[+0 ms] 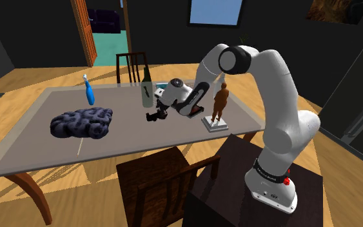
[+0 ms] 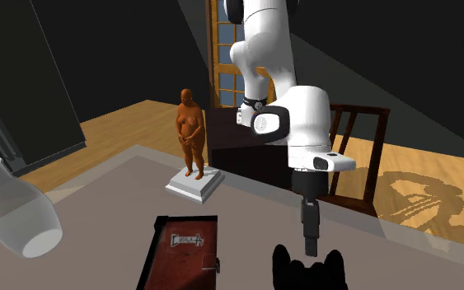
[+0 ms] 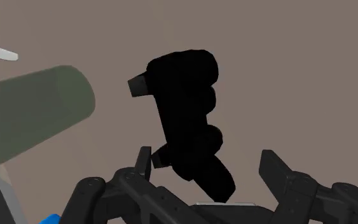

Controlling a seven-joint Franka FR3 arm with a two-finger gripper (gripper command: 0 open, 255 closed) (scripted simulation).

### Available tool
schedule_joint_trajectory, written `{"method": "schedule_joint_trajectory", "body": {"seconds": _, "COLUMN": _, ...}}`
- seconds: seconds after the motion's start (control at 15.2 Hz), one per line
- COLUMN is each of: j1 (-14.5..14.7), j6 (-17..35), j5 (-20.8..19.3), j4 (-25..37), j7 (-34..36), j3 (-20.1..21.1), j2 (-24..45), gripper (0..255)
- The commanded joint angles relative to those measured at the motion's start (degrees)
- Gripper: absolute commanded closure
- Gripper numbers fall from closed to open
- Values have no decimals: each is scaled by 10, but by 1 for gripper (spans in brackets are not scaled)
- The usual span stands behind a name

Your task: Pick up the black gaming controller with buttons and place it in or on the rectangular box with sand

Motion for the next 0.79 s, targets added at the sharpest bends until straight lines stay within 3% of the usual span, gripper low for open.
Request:
{"method": "schedule_joint_trajectory", "body": {"seconds": 0.0, "j1": -145, "j6": 107, "j5": -56, "j4": 2, "j7": -130, "j3": 135, "j2": 65, "gripper": 0}}
{"method": "schedule_joint_trajectory", "body": {"seconds": 0.53, "j1": -120, "j6": 95, "j5": -47, "j4": 79, "j7": -146, "j3": 132, "j2": 135, "gripper": 0}}
{"method": "schedule_joint_trajectory", "body": {"seconds": 0.73, "j1": -120, "j6": 95, "j5": -47, "j4": 79, "j7": -146, "j3": 132, "j2": 135, "gripper": 0}}
